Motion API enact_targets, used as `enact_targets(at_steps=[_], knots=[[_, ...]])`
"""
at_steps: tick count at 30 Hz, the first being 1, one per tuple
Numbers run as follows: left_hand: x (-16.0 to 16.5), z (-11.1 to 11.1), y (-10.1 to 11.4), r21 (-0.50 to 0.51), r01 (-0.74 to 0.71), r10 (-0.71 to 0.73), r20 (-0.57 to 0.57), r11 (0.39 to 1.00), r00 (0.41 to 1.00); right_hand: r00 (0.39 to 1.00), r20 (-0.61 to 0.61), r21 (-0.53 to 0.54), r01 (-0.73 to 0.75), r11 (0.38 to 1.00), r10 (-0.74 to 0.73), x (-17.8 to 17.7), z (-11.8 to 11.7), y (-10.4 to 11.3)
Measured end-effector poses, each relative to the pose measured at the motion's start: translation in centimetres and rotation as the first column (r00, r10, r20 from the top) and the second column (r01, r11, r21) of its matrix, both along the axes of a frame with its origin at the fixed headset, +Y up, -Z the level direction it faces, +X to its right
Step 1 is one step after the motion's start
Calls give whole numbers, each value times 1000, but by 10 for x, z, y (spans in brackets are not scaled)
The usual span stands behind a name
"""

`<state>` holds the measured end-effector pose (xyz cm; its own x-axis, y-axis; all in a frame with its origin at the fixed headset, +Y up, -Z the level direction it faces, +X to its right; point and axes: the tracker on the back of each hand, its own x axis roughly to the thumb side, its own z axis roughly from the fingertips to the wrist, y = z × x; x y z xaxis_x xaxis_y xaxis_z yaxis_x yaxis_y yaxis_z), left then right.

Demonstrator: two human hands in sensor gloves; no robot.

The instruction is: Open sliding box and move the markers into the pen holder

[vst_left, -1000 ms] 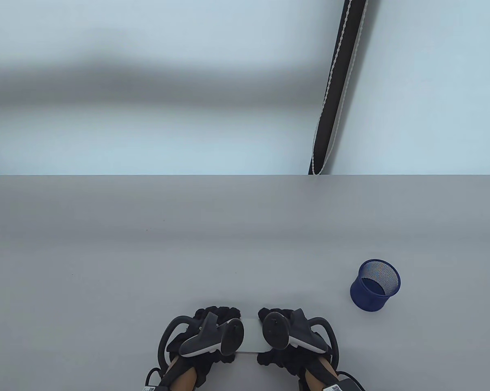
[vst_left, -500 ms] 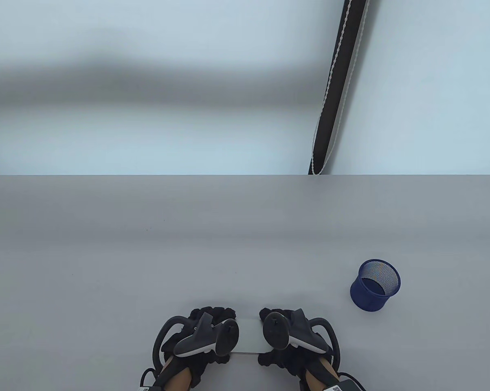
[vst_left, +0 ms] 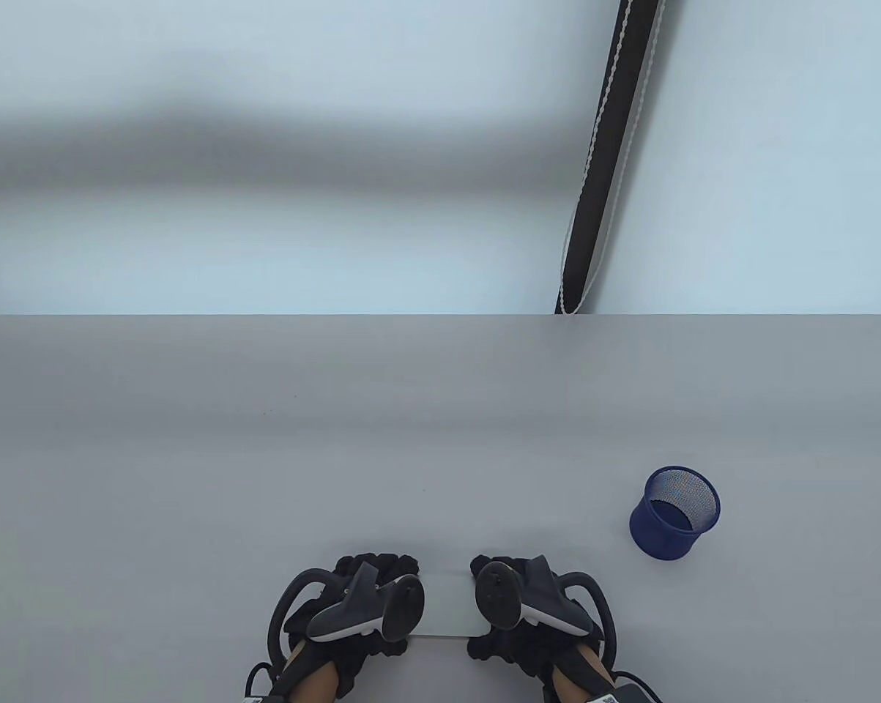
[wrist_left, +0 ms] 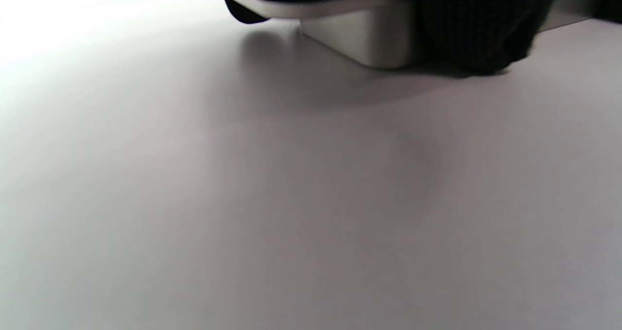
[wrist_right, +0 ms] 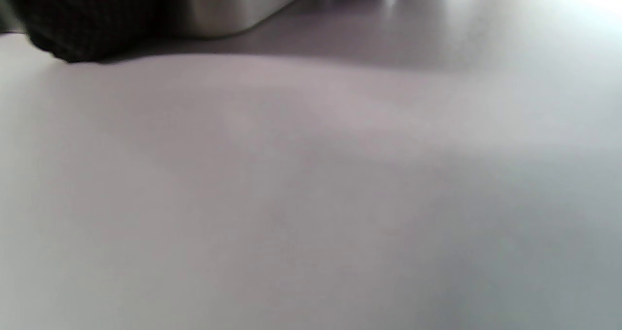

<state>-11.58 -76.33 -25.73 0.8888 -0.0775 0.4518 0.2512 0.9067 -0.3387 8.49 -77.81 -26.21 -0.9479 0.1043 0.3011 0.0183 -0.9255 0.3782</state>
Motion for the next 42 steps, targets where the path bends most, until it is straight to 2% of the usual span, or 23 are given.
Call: enact_targets(at_steps=[42], knots=[[-23,2,-2,6,5,-5,-26,1000,1000,996,71,-127,-43,991,53,20,-5,3]])
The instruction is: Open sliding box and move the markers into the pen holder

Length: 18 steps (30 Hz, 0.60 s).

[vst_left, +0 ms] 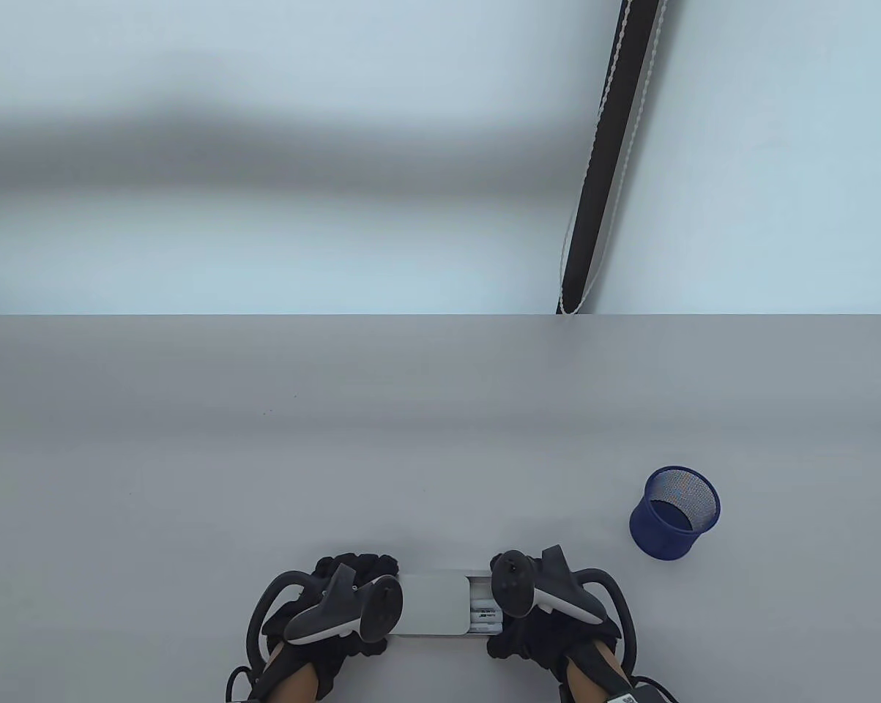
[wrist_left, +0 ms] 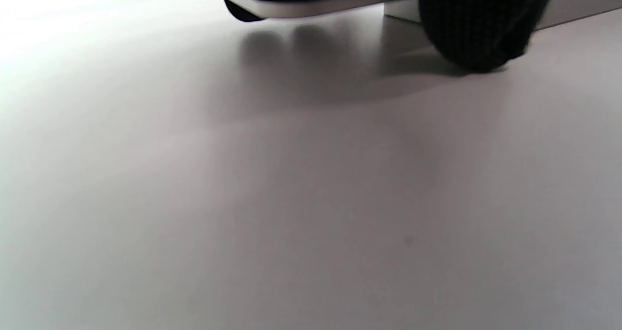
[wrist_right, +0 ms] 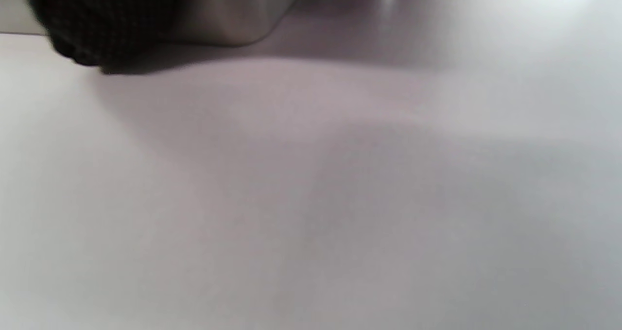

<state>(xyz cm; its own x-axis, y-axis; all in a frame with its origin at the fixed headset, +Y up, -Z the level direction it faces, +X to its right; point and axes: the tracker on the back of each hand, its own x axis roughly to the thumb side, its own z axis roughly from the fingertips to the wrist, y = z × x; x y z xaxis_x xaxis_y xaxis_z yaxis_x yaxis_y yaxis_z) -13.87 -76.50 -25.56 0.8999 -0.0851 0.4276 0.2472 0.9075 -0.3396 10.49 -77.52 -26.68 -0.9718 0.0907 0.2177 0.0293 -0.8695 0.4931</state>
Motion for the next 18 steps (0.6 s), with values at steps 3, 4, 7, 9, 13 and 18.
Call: enact_targets(at_steps=[3,4,7,9,13,18], knots=[[-1,0,0,-1,-1,1,-4,1000,1000,1000,7,-8,0,1000,0,1,-1,0],[-1,0,0,-1,0,0,-4,1000,1000,1000,8,-10,0,1000,0,2,-1,0],[-3,0,1,1,11,-11,-8,1000,1000,1000,17,-21,-8,1000,8,2,-1,1],[-5,0,1,2,12,-12,-12,1000,1000,1000,21,-27,-12,1000,13,3,-1,1],[-8,-1,1,-2,11,-11,-22,1000,1000,999,35,-47,-23,999,25,5,-2,2],[-11,-2,2,-3,22,-22,-23,1000,1000,998,44,-80,-29,996,33,6,-2,4]])
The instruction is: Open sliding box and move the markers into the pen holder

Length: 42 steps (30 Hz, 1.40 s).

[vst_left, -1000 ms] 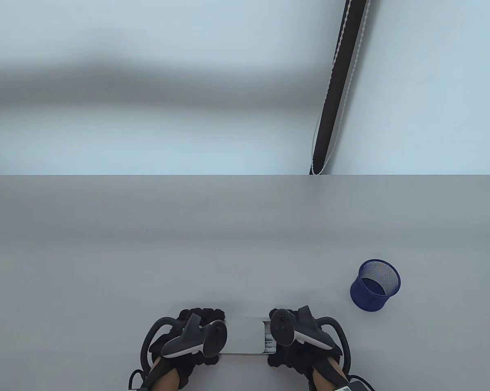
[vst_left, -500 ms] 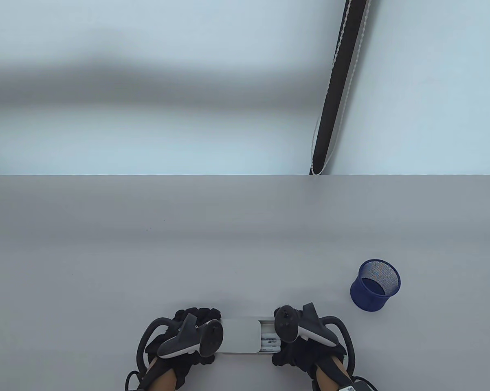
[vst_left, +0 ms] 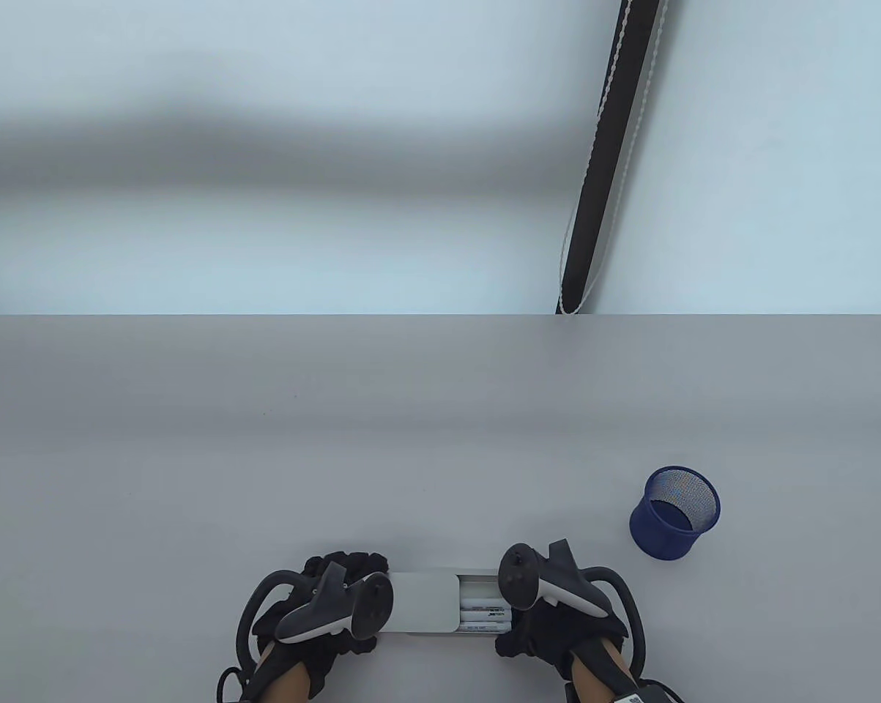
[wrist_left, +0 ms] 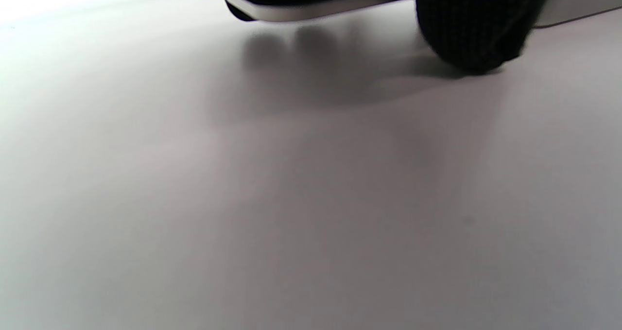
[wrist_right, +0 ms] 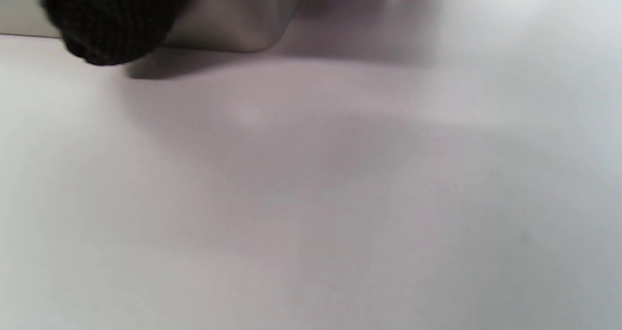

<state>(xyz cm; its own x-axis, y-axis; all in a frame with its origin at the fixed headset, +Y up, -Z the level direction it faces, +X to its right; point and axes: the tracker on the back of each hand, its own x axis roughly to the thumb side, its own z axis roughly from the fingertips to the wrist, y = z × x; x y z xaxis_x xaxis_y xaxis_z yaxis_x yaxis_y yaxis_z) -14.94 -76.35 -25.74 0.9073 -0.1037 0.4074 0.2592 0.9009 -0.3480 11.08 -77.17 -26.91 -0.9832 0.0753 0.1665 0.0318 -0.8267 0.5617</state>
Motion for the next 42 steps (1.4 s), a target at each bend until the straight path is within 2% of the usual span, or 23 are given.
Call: enact_targets(at_steps=[7,11,16,23,30,42], knots=[[-2,0,3,-4,-9,9,15,1000,1000,1000,-3,-20,30,999,-31,2,-2,3],[-3,-1,3,-2,-7,7,13,1000,1000,995,10,22,104,994,-104,5,-3,8],[-3,-1,4,-3,-9,9,14,1000,1000,988,25,154,145,977,-150,6,-4,13],[-3,0,4,1,-6,6,13,1000,1000,996,-11,348,82,934,-84,3,-4,13],[-3,0,3,3,-1,0,14,1000,1000,1000,-14,520,19,854,-14,-2,-2,13],[-2,0,3,5,5,-5,14,1000,1000,995,-12,518,-76,852,96,-7,-4,3]])
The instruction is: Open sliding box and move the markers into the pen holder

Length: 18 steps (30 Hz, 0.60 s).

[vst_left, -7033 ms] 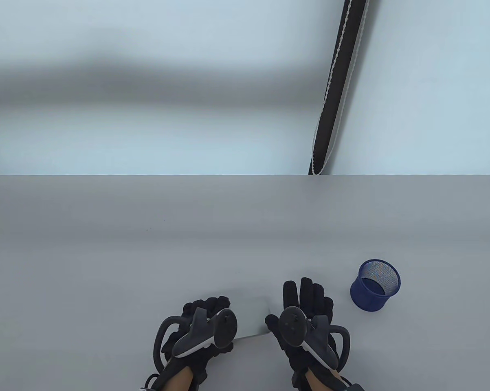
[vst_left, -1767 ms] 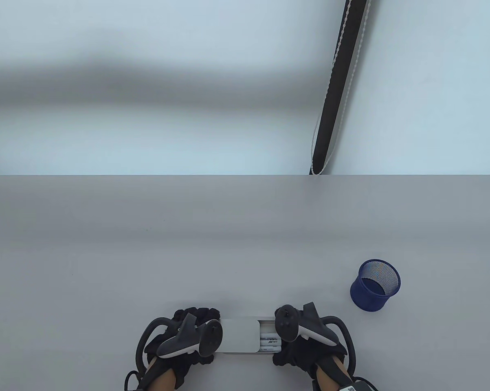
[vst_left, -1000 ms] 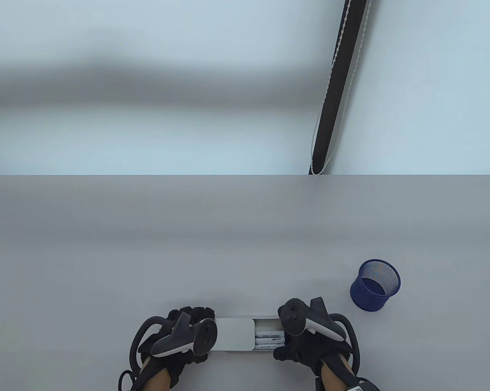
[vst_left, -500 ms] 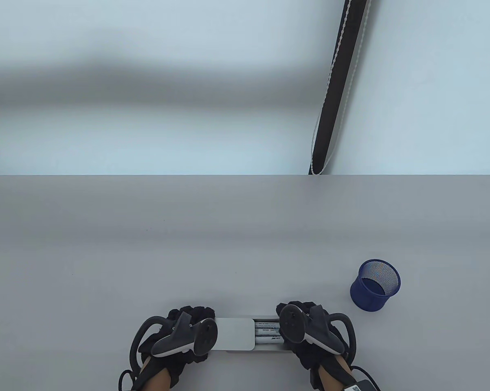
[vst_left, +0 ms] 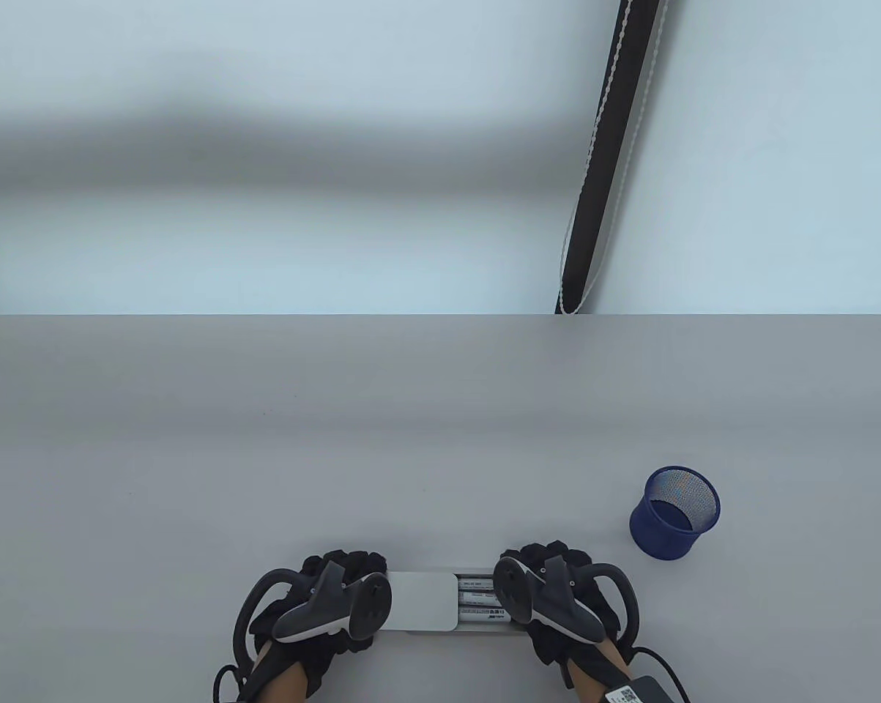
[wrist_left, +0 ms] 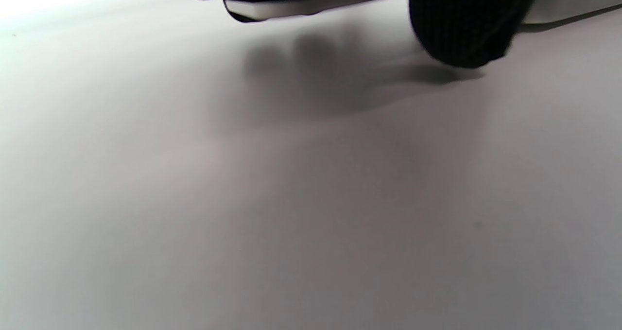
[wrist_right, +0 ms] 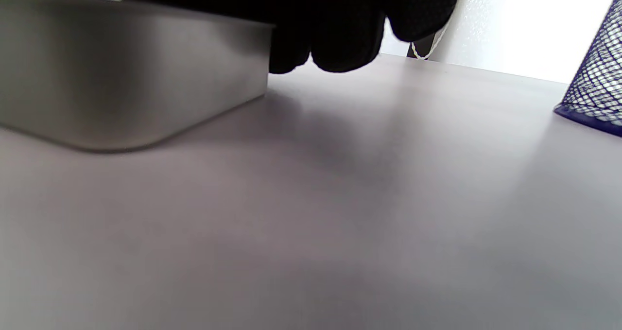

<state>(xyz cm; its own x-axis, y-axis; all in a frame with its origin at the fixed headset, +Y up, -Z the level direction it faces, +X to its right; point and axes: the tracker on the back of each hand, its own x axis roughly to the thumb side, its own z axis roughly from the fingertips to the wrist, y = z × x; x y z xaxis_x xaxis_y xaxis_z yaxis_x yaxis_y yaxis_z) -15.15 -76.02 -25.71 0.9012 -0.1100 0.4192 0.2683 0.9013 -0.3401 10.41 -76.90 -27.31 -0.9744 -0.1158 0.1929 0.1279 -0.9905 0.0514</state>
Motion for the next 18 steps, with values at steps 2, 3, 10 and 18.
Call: enact_targets(at_steps=[2,3,10,18], knots=[[0,0,0,1,-1,1,0,1000,1000,1000,-6,3,-30,1000,30,-1,0,-2],[0,0,0,1,-1,1,-1,1000,1000,999,-8,4,-36,999,36,-1,0,-3],[0,0,-1,0,-3,3,-3,1000,1000,998,-2,13,-64,998,65,-3,-1,-5],[0,0,-1,0,-5,5,-4,1000,1000,996,-24,16,-90,996,90,-5,-2,-4]])
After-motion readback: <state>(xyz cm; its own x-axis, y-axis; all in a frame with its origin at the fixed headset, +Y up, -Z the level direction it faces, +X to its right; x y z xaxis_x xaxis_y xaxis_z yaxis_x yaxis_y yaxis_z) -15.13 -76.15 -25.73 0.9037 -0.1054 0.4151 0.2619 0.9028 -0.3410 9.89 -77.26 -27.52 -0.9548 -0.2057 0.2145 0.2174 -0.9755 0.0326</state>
